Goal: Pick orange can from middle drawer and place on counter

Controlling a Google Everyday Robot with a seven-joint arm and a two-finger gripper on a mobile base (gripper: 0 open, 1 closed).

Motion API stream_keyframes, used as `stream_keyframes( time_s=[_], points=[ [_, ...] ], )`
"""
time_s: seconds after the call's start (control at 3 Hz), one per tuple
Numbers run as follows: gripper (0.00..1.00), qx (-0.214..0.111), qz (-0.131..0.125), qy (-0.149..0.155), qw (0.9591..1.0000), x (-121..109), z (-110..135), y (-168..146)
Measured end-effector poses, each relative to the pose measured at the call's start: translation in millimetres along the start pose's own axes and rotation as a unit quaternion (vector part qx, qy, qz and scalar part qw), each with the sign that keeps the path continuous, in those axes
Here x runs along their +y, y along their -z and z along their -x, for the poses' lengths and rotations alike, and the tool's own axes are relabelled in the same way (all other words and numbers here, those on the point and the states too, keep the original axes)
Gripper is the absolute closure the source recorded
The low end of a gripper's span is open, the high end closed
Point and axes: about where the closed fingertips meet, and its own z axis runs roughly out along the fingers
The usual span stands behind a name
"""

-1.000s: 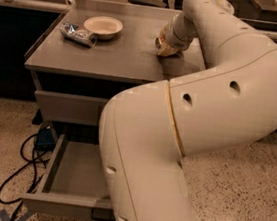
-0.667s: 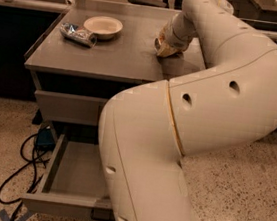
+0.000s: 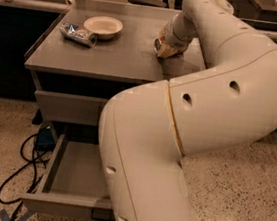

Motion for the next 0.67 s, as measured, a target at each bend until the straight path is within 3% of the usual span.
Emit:
stream_keyframes(
  time_s=[0.33,0.67],
  points=[
    [0.00,0.000,0.000,0.000,1.0000,0.0,0.0,-0.1],
    [0.00,0.000,0.000,0.000,1.0000,0.0,0.0,-0.1]
  ],
)
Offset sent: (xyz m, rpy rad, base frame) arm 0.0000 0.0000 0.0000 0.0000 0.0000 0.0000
